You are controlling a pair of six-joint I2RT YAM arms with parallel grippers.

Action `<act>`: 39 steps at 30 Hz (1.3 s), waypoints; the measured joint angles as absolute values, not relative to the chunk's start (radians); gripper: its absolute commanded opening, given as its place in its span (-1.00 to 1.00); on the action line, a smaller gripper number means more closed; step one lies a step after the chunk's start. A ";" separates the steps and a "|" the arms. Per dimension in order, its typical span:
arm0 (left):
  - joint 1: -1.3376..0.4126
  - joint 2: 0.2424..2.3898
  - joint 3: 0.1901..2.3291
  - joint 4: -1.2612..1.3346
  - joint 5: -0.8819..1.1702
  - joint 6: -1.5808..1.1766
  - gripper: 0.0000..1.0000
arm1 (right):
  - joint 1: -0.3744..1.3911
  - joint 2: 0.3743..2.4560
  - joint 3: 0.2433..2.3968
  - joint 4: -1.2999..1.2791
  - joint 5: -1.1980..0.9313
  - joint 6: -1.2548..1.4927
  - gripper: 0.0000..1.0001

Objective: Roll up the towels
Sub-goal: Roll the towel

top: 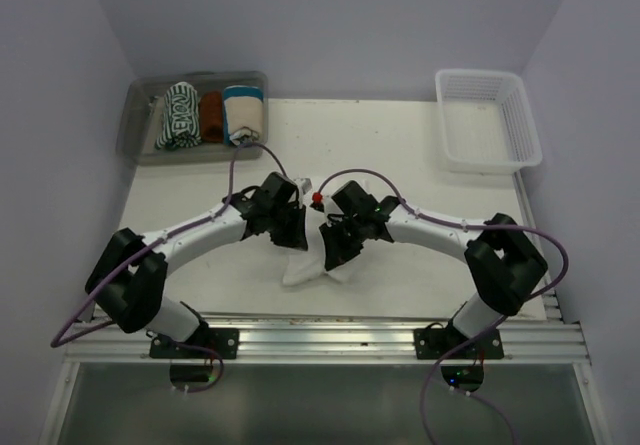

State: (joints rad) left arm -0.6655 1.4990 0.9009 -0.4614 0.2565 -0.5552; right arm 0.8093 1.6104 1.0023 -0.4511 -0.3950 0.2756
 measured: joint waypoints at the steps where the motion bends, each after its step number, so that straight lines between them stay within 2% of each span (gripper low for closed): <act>1: -0.663 1.480 0.921 -0.474 0.242 -0.554 -0.70 | 0.798 1.623 1.003 -0.451 -0.416 0.276 -1.00; 8: -0.655 1.348 0.959 -0.500 0.187 -0.535 -0.67 | 0.741 1.686 1.004 -0.441 -0.534 0.297 -1.00; 11: -0.655 1.323 0.928 -0.495 0.188 -0.533 -0.51 | 0.720 1.695 1.004 -0.432 -0.567 0.310 -1.00; 12: -0.655 1.315 0.908 -0.492 0.190 -0.533 -0.42 | 0.715 1.697 1.004 -0.430 -0.573 0.313 -1.00; 13: -0.655 1.308 0.886 -0.493 0.191 -0.531 -0.12 | 0.710 1.699 1.004 -0.429 -0.579 0.316 -1.00; 16: -0.655 1.295 0.828 -0.496 0.197 -0.525 0.40 | 0.697 1.703 1.004 -0.421 -0.596 0.325 -1.00; 17: -0.656 1.290 0.814 -0.496 0.198 -0.523 0.43 | 0.694 1.705 1.004 -0.418 -0.599 0.327 -1.00; 27: -0.670 1.273 0.734 -0.472 0.229 -0.503 0.46 | 0.689 1.713 1.004 -0.406 -0.615 0.340 -1.00; 34: -0.685 1.261 0.714 -0.459 0.268 -0.493 0.35 | 0.688 1.714 1.004 -0.403 -0.618 0.341 -1.00; 39: -0.701 1.262 0.707 -0.457 0.276 -0.493 0.36 | 0.688 1.714 1.004 -0.403 -0.619 0.342 -1.00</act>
State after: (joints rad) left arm -0.7010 1.2621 0.7074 -0.4568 0.2764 -0.4931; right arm 0.6876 1.7142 1.0039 -0.4030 -0.6193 0.3420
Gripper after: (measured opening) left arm 0.678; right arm 0.031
